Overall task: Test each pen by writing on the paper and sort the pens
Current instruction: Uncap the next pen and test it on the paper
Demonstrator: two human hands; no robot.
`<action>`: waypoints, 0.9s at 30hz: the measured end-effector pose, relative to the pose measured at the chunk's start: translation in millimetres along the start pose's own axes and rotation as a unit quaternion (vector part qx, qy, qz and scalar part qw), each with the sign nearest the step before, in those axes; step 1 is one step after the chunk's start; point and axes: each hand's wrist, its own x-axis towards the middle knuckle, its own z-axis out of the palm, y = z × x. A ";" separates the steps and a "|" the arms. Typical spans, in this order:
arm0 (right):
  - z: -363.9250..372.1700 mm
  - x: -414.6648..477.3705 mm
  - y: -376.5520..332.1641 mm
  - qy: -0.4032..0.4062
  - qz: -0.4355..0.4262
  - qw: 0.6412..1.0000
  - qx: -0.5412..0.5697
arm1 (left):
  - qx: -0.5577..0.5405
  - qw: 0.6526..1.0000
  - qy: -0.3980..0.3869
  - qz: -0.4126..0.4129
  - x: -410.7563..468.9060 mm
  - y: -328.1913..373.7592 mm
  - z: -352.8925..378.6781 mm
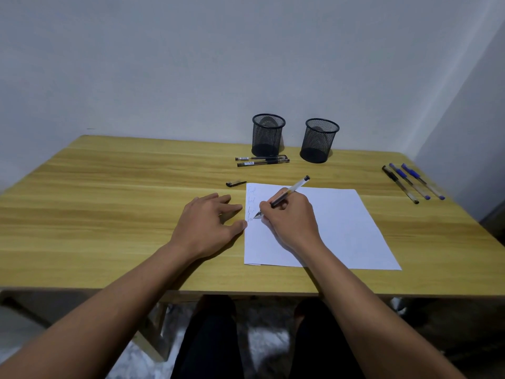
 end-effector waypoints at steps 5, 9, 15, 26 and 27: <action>0.8 0.7 -0.8 0.014 0.005 1.000 -0.004 | -0.007 1.000 0.003 -0.001 -0.7 -1.3 1.2; -1.7 0.2 -2.8 -0.004 0.007 1.000 -0.013 | -0.009 1.000 0.008 0.000 0.0 -1.8 1.5; -3.1 5.6 -5.2 0.009 0.036 0.996 0.085 | -0.006 1.000 0.006 -0.001 -0.3 -0.8 0.6; -25.2 27.2 -19.3 -0.033 0.031 0.983 0.176 | -0.108 0.981 0.136 -0.091 32.7 11.5 -7.0; -26.3 30.6 -20.0 -0.035 0.035 0.982 0.182 | -0.100 0.981 0.139 -0.096 41.0 10.5 -7.0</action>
